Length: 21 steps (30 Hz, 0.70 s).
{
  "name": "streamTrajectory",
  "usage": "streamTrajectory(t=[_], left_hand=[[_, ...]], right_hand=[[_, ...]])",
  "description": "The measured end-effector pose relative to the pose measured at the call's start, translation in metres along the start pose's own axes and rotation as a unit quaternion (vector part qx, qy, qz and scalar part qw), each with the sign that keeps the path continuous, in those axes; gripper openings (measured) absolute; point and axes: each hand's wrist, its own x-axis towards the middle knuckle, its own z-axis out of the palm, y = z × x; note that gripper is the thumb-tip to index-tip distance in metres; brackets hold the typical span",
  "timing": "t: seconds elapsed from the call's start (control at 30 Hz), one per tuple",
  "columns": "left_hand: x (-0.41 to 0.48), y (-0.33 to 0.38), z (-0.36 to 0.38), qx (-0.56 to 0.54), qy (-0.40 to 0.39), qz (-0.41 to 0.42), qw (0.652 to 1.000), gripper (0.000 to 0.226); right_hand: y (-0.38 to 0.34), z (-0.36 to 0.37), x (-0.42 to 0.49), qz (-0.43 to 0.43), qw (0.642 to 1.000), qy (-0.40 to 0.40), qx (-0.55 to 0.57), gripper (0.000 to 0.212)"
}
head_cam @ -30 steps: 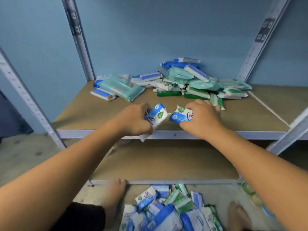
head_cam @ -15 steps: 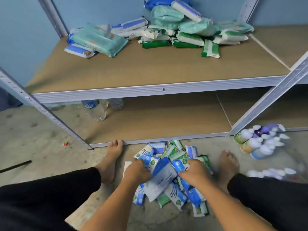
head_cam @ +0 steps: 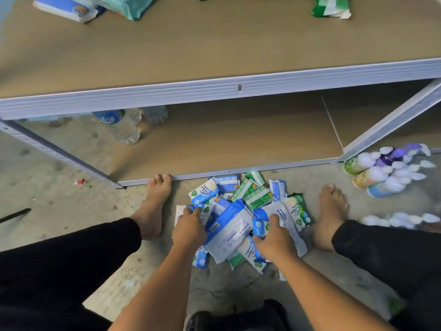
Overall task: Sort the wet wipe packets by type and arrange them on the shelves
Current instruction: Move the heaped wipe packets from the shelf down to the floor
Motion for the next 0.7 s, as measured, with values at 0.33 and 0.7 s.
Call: streamTrajectory(t=[0.33, 0.7], left_hand=[[-0.001, -0.001, 0.006, -0.014, -0.066, 0.015, 0.998, 0.056], [-0.030, 0.043, -0.040, -0.026, 0.007, 0.120, 0.992, 0.043]], right_hand=[[0.004, 0.030, 0.006, 0.047, 0.999, -0.005, 0.012, 0.048], [-0.024, -0.049, -0.002, -0.025, 0.996, 0.071, 0.043, 0.033]])
